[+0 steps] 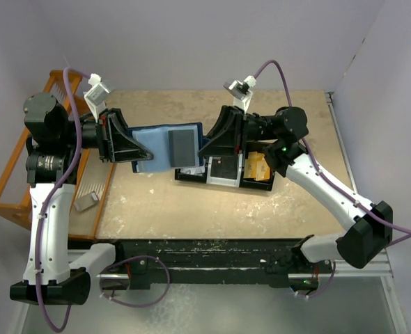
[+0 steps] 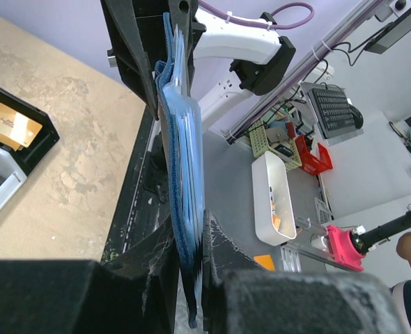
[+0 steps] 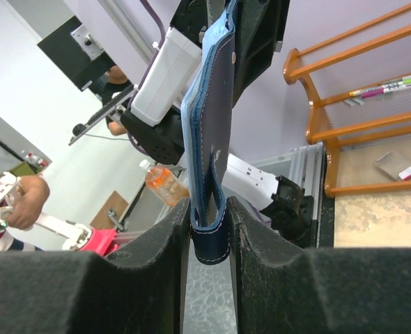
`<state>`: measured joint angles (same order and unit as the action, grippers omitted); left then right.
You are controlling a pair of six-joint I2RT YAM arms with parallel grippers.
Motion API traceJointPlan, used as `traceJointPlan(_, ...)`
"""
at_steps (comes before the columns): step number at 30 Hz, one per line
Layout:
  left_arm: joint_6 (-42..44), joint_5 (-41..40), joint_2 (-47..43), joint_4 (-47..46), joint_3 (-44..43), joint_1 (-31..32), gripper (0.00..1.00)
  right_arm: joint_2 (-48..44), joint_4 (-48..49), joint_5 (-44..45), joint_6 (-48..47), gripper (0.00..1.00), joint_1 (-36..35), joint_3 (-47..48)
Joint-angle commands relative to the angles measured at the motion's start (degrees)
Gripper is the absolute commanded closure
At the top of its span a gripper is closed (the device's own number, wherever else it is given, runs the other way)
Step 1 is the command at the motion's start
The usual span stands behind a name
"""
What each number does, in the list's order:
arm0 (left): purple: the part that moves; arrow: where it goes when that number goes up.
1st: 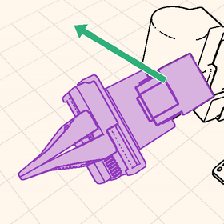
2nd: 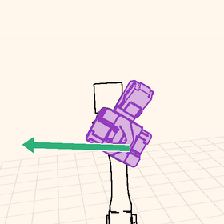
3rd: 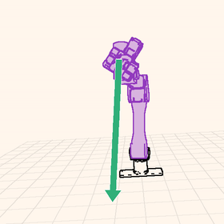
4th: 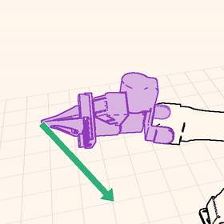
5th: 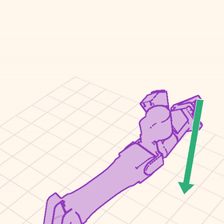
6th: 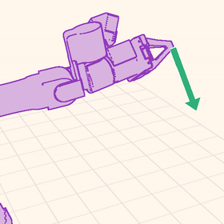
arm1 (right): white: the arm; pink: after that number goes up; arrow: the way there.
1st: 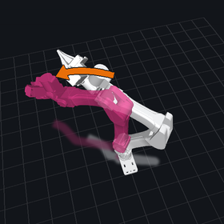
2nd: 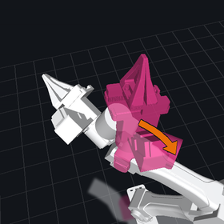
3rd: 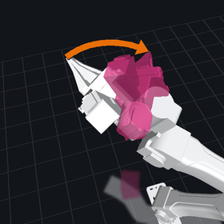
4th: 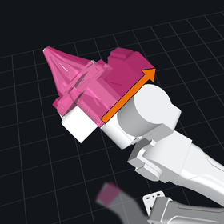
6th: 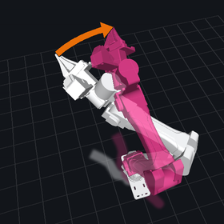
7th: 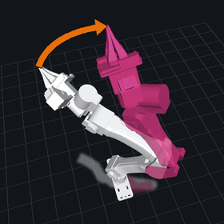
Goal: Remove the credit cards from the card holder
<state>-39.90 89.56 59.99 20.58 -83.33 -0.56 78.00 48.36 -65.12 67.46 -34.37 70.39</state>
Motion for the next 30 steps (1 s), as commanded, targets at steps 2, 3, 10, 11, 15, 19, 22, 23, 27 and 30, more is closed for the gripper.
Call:
traceJointPlan(2, -1.01, 8.88, -0.67, -2.51, -0.61, 0.28, 0.98, -1.50, 0.33, 3.42, -3.50, 0.71, 0.14, 1.64)
traceJointPlan(3, -1.12, 8.88, -0.66, -2.59, -0.69, 0.23, 0.98, -1.59, -0.15, 3.76, -3.89, 0.72, 0.18, 1.61)
traceJointPlan(10, -2.32, 8.70, -0.58, -3.61, -0.95, 0.27, 0.98, -2.76, -11.27, 7.05, -13.12, 0.71, -0.81, 3.64)
traceJointPlan(11, -2.48, 8.70, -0.57, -3.74, -1.07, 0.25, 0.98, -2.76, -10.98, 6.95, -12.98, 0.71, -0.87, 3.50)
traceJointPlan(15, -2.64, 8.61, -0.57, -4.01, -1.27, 0.25, 0.98, -2.81, -10.47, 7.25, -12.57, 0.69, -1.16, 3.36)
traceJointPlan(19, -2.72, 8.78, -0.50, -4.03, -1.24, 0.25, 0.98, -3.05, -2.81, 6.98, -7.67, 0.56, -1.64, 1.66)
traceJointPlan(22, -2.81, 8.79, -0.44, -4.26, -1.30, 0.27, 0.97, -1.67, 9.79, 4.96, 1.20, 0.55, -2.01, 0.13)
traceJointPlan(23, -2.81, 8.79, -0.45, -4.38, -1.33, 0.25, 0.97, -1.11, 12.98, 4.76, 3.45, 0.60, -2.09, -0.05)
traceJointPlan(27, -2.82, 8.56, -0.22, -4.64, -1.06, 0.28, 0.96, -0.56, 15.28, 5.12, 5.31, 0.82, -2.68, 0.23)
traceJointPlan(30, -2.82, 8.28, -0.17, -5.14, -0.73, 0.21, 0.87, -1.43, 11.81, 5.84, 3.22, 0.94, -2.64, 0.27)
